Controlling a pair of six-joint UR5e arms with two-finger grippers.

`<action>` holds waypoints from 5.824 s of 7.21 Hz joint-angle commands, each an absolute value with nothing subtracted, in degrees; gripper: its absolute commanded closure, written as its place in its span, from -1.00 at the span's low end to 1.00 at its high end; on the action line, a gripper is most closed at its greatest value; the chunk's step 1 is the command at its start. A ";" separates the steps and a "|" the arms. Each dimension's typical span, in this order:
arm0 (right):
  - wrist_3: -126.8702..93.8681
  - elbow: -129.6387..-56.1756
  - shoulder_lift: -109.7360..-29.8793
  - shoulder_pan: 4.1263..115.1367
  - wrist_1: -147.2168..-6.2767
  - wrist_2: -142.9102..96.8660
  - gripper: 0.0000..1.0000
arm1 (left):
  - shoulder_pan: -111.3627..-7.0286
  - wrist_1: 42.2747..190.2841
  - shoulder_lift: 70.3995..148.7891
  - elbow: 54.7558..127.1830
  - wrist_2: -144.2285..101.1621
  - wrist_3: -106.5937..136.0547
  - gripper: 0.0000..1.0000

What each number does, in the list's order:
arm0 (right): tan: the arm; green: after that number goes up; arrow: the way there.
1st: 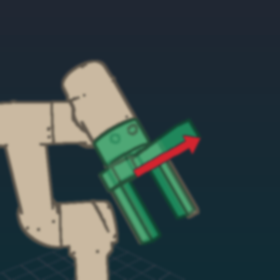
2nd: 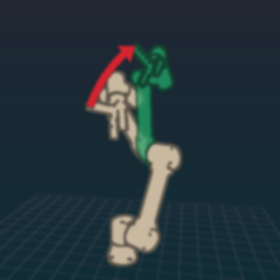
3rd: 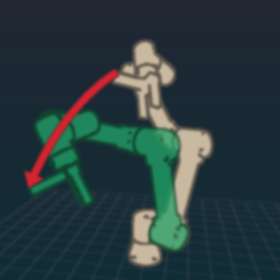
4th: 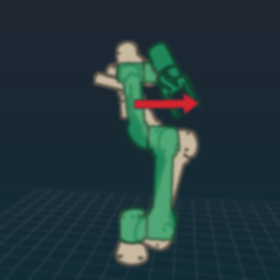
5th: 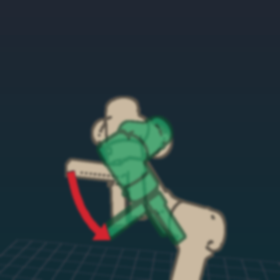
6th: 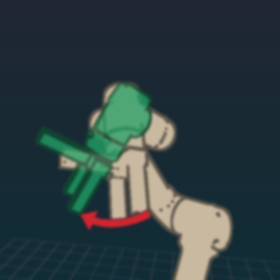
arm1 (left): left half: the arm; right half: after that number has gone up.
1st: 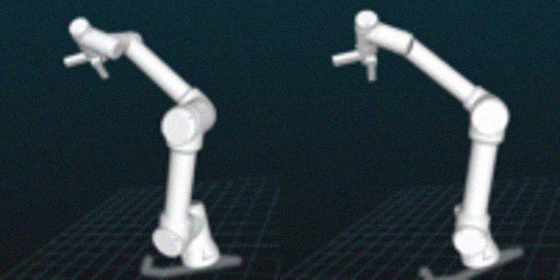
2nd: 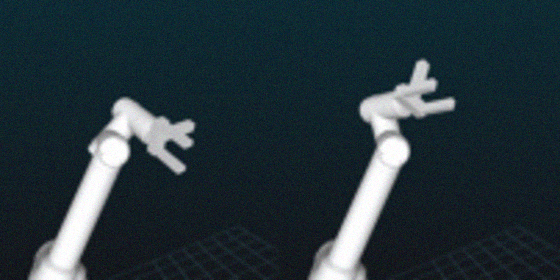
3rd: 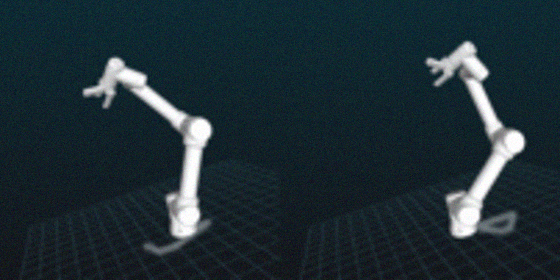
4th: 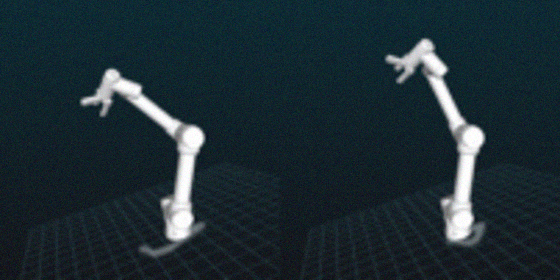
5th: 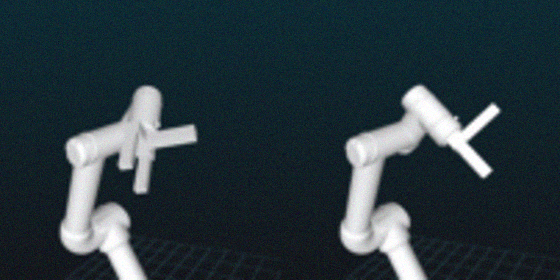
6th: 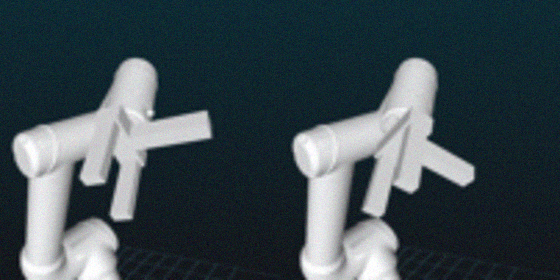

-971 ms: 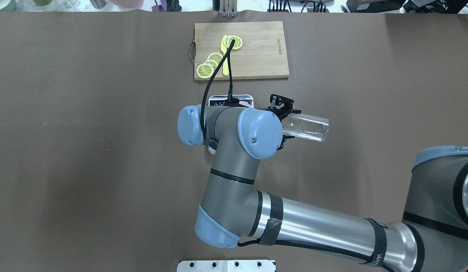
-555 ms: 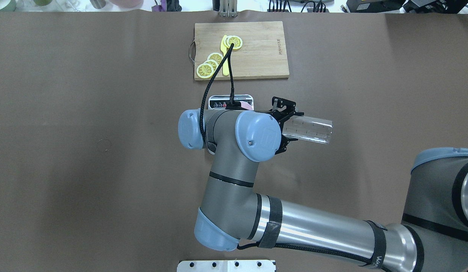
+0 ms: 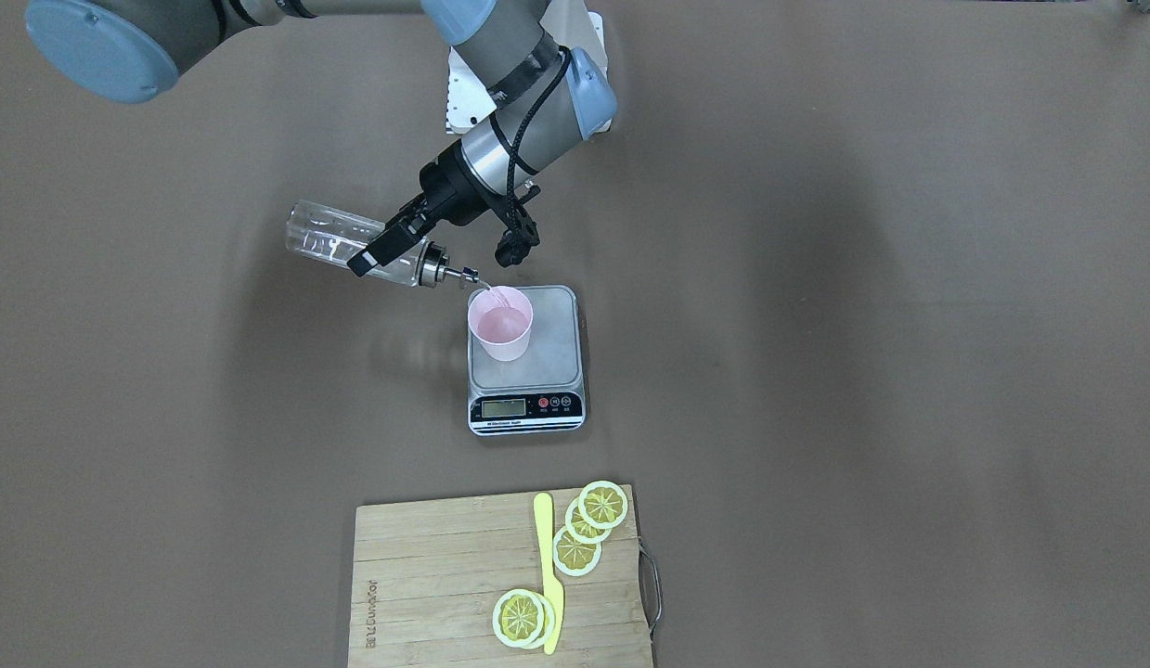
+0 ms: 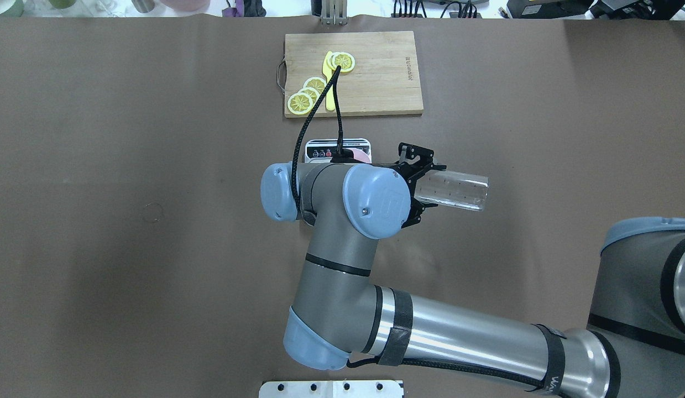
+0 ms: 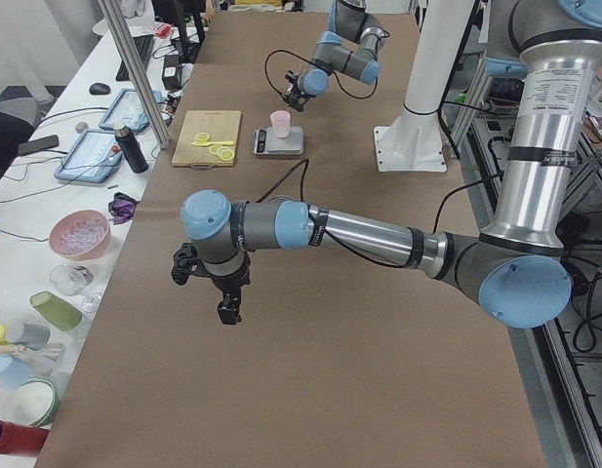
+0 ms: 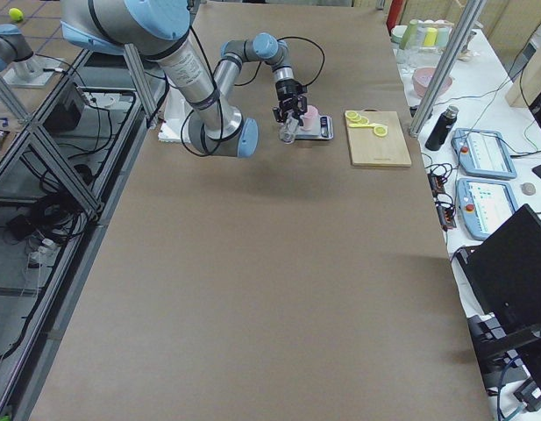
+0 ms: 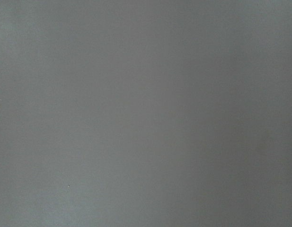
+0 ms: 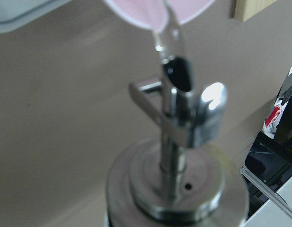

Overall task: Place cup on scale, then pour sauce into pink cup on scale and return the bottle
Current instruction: 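Tilt the bottle back upright and lift it away from the cup, then carry the bottle back to its starting spot with the right gripper, then lower the bottle onto the table with the right gripper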

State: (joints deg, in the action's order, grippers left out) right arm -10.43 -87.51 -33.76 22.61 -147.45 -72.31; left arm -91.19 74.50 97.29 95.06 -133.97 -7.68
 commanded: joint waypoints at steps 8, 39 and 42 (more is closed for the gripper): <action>-8.19 -117.40 -54.44 29.33 -118.83 -77.84 0.25 | -91.23 74.53 97.21 95.10 -134.03 -7.74 -0.98; -21.36 -64.60 -89.12 62.84 21.53 -128.14 0.25 | -91.58 78.40 95.98 96.15 -134.03 -7.65 -0.98; -21.27 -63.90 -88.42 62.58 21.62 -128.06 0.20 | -91.67 78.05 95.80 96.15 -134.47 -7.56 -0.98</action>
